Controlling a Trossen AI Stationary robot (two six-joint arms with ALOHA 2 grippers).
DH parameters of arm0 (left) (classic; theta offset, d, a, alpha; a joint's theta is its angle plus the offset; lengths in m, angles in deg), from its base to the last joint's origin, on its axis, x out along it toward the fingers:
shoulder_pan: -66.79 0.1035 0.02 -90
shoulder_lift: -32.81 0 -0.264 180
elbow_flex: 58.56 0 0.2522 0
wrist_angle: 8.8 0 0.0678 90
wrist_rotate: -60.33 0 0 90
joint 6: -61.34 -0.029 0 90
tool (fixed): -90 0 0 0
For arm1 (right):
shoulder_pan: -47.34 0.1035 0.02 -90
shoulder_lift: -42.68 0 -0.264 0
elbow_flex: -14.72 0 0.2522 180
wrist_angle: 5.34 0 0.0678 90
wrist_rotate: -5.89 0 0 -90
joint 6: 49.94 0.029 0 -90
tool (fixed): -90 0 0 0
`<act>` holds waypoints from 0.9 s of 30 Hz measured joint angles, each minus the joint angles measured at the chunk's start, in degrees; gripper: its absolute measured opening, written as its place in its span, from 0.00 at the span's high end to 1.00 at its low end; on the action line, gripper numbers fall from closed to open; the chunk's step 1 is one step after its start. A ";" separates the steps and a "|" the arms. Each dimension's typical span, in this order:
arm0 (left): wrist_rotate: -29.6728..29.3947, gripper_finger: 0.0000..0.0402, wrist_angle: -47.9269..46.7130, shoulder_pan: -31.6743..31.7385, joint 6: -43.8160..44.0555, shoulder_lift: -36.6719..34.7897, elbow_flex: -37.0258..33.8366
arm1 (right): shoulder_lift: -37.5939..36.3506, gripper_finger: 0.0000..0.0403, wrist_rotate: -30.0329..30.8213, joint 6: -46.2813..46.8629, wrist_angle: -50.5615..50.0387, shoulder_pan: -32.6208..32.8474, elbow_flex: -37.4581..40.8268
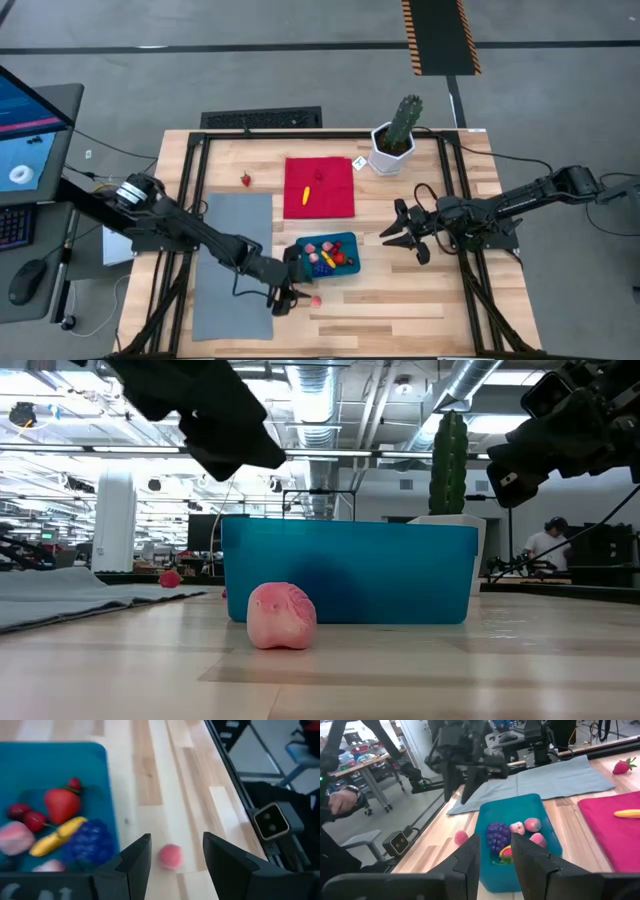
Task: Pick and placing Produce into tupperware
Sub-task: Put the peach into the blue bin
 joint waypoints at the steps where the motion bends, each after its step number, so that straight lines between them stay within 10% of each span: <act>1: -0.43 0.58 -0.24 -0.63 0.17 0.87 0.54 | 0.00 0.67 0.00 0.01 -0.02 0.00 0.00; 12: -15.43 0.58 -13.49 -7.18 0.91 10.59 10.80 | 0.00 0.67 -0.02 0.51 -0.59 0.00 0.00; 27: -15.56 0.58 -14.15 -8.16 3.11 16.00 14.61 | 0.02 0.67 -0.02 1.45 -1.05 0.00 0.00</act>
